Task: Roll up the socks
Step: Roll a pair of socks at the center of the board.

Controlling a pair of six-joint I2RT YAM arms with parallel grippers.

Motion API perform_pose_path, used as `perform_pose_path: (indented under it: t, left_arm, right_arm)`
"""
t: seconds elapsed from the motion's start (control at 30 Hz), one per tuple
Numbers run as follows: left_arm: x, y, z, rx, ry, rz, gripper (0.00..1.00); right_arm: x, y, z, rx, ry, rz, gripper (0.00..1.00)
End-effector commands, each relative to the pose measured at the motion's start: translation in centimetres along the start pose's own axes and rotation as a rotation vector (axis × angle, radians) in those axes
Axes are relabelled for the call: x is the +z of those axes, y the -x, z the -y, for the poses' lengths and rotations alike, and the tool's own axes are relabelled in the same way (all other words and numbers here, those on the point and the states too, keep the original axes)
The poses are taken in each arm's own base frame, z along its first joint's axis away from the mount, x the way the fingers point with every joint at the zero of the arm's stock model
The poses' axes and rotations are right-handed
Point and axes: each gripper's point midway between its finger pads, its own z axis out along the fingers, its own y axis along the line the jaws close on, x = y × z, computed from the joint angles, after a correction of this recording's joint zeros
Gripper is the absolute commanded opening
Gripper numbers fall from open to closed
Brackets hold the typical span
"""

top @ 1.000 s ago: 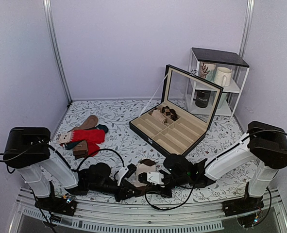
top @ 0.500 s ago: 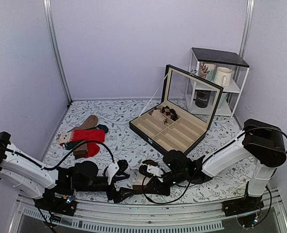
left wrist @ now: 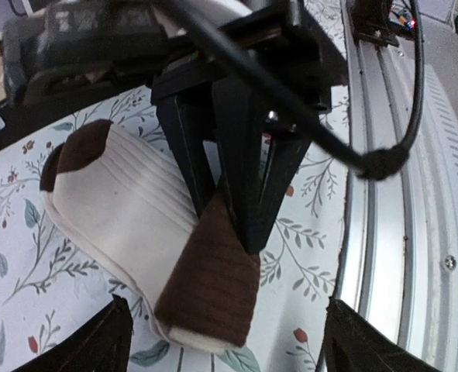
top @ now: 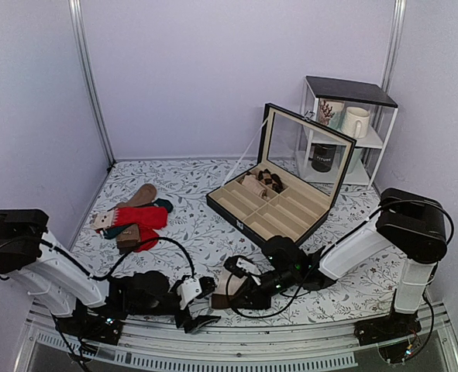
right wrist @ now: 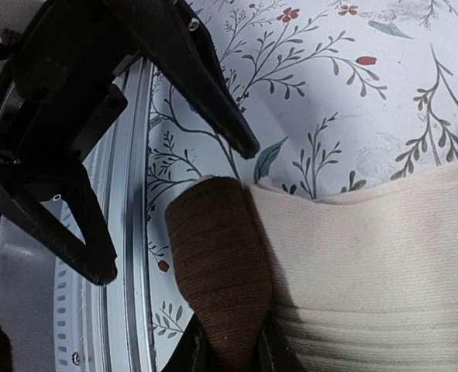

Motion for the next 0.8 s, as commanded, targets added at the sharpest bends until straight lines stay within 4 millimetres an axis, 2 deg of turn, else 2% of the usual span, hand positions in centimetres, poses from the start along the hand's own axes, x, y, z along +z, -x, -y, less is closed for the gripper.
perform_pose_path:
  t: [0.0,0.07,0.23,0.43,0.57,0.63,0.77]
  left_arm:
    - [1.1,2.7,0.3,0.095,0.013,0.075,0.86]
    - [1.7,2.6,0.6,0.116,0.002,0.062,0.83]
    - [2.8,1.1,1.2,0.124,-0.029,0.009,0.67]
    - [2.4,-0.5,1.0,0.081,-0.024,-0.018,0.65]
    - [2.3,-0.8,0.9,0.073,-0.021,-0.024,0.57]
    - [2.4,-0.9,0.9,0.071,-0.018,-0.031,0.49]
    - [2.5,-1.3,0.7,0.068,-0.008,-0.039,0.48]
  right_arm:
    - [0.0,-10.4,1.7,0.206,-0.065,-0.303,0.18]
    - [-0.1,-10.4,1.8,0.205,-0.066,-0.305,0.17]
    - [-0.3,-10.5,1.9,0.203,-0.064,-0.311,0.18]
    - [-0.5,-11.0,2.1,0.204,-0.066,-0.323,0.17]
    - [-0.5,-11.2,2.3,0.206,-0.066,-0.326,0.17]
    - [-0.5,-11.2,2.3,0.209,-0.065,-0.327,0.17]
    - [-0.5,-11.1,2.2,0.207,-0.064,-0.325,0.17]
